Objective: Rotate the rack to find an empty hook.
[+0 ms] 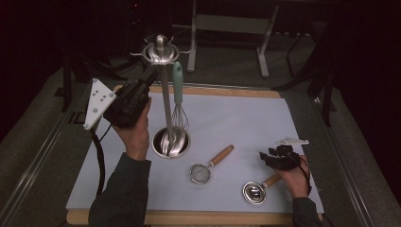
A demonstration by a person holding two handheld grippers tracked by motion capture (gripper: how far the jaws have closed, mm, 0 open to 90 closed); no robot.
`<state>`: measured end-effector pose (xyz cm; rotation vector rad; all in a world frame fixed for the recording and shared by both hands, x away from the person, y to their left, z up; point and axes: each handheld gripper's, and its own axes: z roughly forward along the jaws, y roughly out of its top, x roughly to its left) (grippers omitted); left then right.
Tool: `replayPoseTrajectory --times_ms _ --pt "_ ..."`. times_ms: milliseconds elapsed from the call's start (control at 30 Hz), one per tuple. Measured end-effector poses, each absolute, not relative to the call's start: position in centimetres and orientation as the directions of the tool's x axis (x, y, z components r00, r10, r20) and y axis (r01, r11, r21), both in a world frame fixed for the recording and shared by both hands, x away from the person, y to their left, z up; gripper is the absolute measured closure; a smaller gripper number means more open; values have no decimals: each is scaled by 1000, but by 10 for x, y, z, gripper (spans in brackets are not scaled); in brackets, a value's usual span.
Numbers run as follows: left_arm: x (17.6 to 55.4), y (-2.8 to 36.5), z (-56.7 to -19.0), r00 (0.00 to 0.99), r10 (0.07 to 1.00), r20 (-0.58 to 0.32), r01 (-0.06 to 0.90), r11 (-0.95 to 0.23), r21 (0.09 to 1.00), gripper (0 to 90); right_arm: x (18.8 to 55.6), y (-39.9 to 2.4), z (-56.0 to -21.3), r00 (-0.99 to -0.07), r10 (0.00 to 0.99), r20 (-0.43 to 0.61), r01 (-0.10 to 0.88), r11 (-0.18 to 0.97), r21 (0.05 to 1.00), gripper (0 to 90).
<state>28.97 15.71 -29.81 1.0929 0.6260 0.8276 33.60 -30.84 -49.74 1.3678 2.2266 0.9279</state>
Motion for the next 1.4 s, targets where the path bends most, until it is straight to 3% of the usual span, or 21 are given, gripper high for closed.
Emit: replayPoseTrajectory --times_ms 500,1400 --pt "299 169 -296 513 858 -42 -254 199 946 896 336 -310 -501 -461 887 32 651 314 691 528" --pt "329 185 -295 432 894 -120 -218 233 948 896 335 -314 -500 -454 890 38 651 302 696 528"
